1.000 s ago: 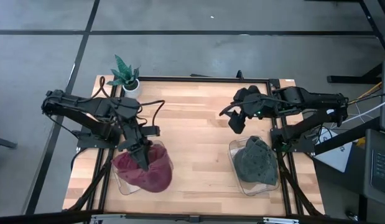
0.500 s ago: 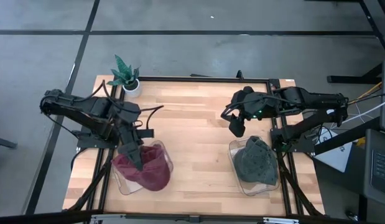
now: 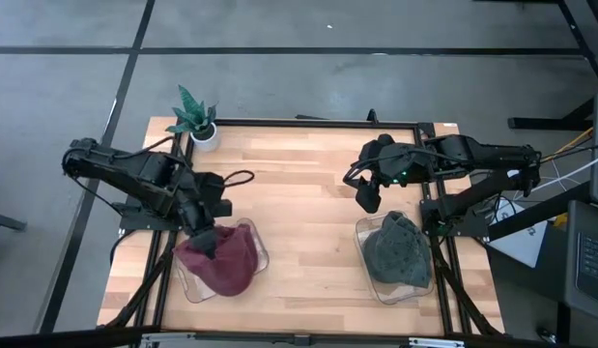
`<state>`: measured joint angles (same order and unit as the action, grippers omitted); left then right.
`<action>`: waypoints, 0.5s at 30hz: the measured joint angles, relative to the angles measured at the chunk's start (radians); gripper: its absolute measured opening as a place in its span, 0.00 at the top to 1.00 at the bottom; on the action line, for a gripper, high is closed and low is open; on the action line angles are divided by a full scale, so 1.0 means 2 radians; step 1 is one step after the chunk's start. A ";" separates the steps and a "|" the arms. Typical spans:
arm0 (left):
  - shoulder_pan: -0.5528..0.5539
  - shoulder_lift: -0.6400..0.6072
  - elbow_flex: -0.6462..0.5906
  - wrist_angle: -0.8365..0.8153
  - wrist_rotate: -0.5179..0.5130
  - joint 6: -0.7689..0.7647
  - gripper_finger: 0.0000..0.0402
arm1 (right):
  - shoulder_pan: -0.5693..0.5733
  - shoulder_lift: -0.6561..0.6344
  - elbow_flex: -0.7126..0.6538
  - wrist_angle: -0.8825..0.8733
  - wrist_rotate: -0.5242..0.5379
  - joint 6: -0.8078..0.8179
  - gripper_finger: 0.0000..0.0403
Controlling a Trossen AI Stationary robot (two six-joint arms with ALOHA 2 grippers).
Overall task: Pick & Place hat
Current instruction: Put the red cap into the left transparent bin
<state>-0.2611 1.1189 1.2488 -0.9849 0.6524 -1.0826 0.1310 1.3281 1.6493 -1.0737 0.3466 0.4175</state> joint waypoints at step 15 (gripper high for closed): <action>0.001 -0.058 0.000 -0.049 -0.109 -0.020 0.95 | 0.000 0.005 0.000 0.042 -0.019 -0.005 0.42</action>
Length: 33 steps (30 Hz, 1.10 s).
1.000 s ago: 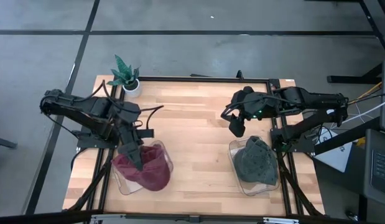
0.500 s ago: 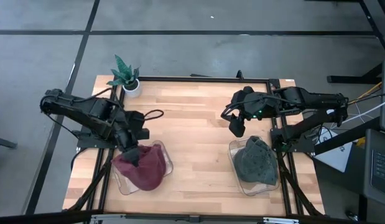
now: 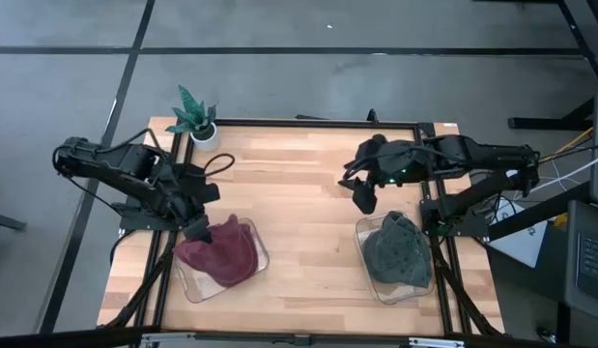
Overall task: Pick & Place hat
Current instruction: Put the red cap into the left transparent bin
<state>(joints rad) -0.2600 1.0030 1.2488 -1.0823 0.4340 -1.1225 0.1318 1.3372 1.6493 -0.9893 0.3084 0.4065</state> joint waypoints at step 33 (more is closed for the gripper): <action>-0.077 0.093 0.000 -0.141 -0.197 0.175 0.90 | 0.099 0.234 -0.002 0.391 -0.097 0.060 0.42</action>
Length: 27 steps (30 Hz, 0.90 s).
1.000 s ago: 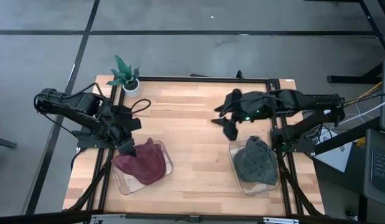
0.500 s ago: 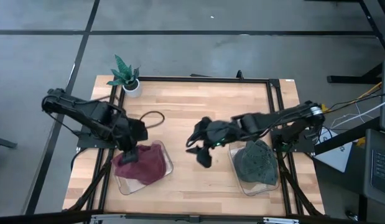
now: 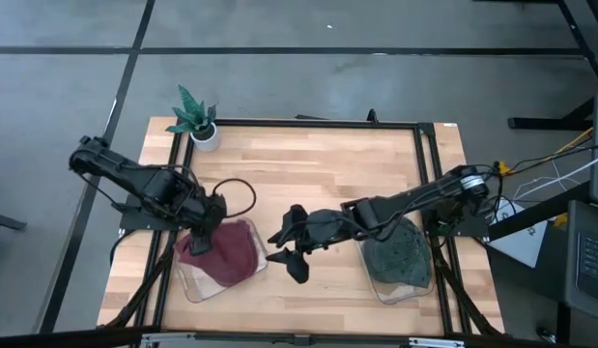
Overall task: Pick & Place hat
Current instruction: Put the red cap into the left transparent bin
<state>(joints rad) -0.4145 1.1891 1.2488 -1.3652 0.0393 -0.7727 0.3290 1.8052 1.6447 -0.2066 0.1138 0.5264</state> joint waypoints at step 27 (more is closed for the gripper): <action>-0.032 0.019 0.000 0.002 0.116 -0.161 0.56 | -0.007 -0.002 0.000 -0.023 -0.091 -0.095 0.42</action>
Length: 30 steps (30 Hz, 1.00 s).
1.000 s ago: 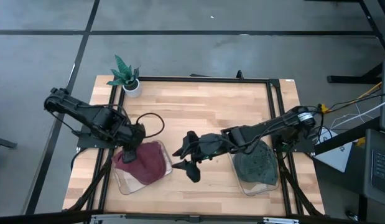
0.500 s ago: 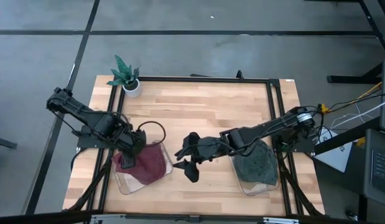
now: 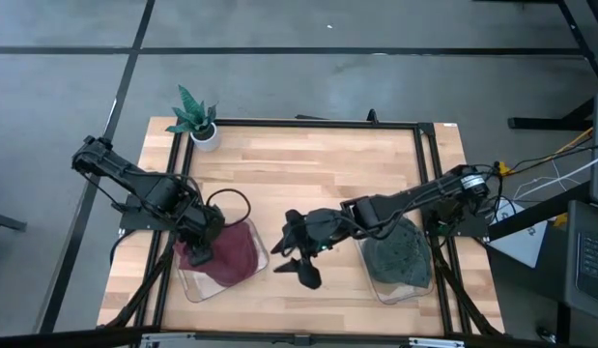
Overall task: Pick & Place hat
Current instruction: Put the red cap into the left transparent bin
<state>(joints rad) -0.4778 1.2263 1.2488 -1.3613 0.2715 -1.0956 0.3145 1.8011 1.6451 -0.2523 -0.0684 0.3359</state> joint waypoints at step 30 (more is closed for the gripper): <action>0.002 -0.002 0.000 0.189 -0.050 -0.049 0.57 | 0.015 -0.061 0.000 -0.224 0.027 -0.102 0.42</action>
<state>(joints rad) -0.4736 1.2226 1.2484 -0.9843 0.1720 -1.1931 0.3453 1.6784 1.6455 -0.7001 -0.0148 0.1316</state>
